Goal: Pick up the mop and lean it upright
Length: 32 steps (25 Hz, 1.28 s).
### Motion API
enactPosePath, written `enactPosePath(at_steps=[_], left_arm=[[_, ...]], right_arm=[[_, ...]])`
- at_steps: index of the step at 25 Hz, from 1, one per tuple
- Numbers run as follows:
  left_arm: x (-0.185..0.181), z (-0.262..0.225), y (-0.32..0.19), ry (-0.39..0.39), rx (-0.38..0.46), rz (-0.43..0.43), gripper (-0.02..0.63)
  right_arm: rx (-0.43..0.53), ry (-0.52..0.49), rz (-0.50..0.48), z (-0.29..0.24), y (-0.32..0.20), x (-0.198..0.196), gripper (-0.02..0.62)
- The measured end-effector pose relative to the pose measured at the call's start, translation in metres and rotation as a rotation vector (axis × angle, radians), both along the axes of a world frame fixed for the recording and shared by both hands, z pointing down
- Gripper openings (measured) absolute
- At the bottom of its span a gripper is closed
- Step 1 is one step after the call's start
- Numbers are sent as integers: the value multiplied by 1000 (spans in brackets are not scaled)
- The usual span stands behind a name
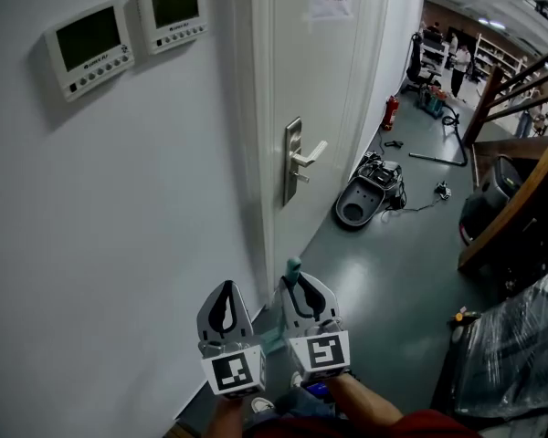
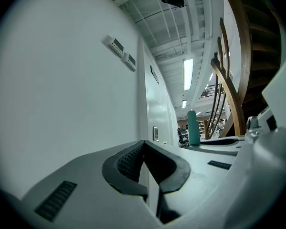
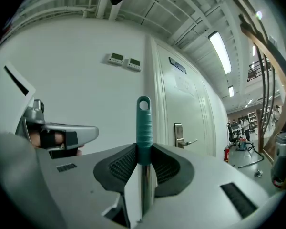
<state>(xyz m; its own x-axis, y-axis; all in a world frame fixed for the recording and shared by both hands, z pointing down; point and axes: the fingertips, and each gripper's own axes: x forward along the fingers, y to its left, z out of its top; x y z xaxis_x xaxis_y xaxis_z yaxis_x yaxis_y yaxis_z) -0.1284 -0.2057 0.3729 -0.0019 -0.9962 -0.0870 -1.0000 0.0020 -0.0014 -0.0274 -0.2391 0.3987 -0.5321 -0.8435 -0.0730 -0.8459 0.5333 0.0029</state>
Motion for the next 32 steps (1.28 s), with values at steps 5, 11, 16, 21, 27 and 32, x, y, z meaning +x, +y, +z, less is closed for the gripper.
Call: enactPosePath(at_steps=[5, 11, 16, 21, 27, 32], left_arm=[[-1, 1, -2, 1, -6, -1, 15], [-7, -3, -2, -2, 2, -13, 15], [-14, -8, -6, 3, 9, -29, 15], [-15, -12, -4, 4, 22, -32, 15], [-14, -20, 1, 23, 40, -31, 15], [-12, -28, 3, 11, 60, -36, 12]], right_arm=[[34, -46, 1, -29, 2, 4, 104], [64, -80, -1, -54, 6, 3, 104], [39, -63, 4, -69, 4, -2, 104], [71, -67, -37, -74, 8, -7, 104], [74, -63, -41, -75, 9, -7, 104], [66, -59, -40, -70, 9, -5, 104]])
